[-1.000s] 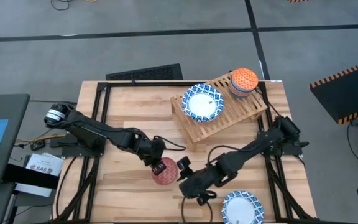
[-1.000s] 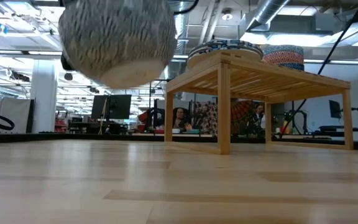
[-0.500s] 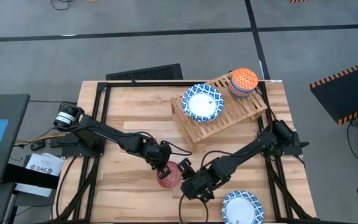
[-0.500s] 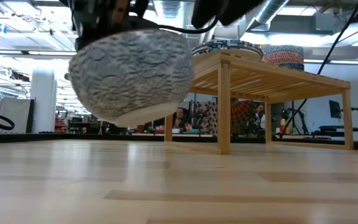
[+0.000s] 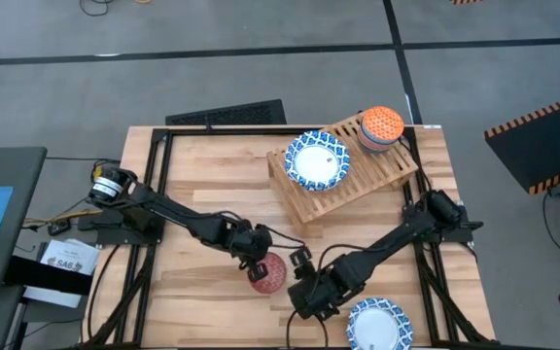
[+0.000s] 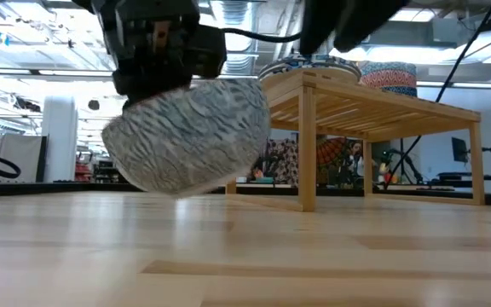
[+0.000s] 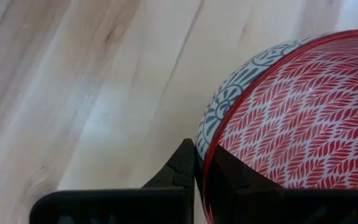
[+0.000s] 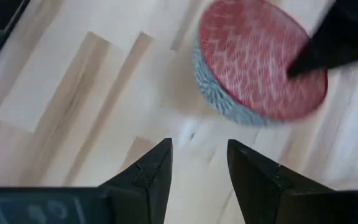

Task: Place and stack bowls onto a shelf
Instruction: Stack the red pattern bowl on top of the orange pattern bowl on the shelf

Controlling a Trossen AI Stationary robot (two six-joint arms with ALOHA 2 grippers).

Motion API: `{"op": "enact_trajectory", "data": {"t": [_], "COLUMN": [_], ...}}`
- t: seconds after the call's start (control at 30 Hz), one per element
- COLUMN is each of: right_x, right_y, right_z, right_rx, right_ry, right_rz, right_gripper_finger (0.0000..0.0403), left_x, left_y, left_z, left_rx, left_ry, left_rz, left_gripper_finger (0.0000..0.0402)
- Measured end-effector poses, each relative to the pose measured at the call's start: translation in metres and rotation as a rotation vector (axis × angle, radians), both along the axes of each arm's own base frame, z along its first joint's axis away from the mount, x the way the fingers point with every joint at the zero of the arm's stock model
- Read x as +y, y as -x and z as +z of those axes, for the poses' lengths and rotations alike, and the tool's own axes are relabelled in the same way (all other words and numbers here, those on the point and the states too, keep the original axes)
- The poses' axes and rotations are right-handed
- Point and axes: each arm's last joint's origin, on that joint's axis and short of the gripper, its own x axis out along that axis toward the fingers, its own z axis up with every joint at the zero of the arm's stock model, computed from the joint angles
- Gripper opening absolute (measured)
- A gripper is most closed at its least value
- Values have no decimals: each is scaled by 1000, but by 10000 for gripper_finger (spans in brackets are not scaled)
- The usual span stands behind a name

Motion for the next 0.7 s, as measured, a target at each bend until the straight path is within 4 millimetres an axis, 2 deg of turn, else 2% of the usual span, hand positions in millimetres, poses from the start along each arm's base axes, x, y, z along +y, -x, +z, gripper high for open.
{"op": "enact_trajectory", "data": {"t": [0.17,0.37,0.57,0.7], "right_x": [5,24,29,24], "right_y": [19,39,70,91], "right_z": [-23,-15,-9,-10], "right_rx": [55,-15,-256,-399], "right_ry": [-38,-157,-250,-468], "right_rz": [-133,-269,-655,-976], "right_gripper_finger": [161,142,137,140], "left_x": [-10,-14,-31,-41], "left_y": [2,4,4,2], "left_z": [1,1,5,-4], "left_rx": [-24,-35,-173,-196], "left_ry": [12,99,162,187], "left_rz": [76,271,478,532], "left_gripper_finger": [1,1,1,1]}}
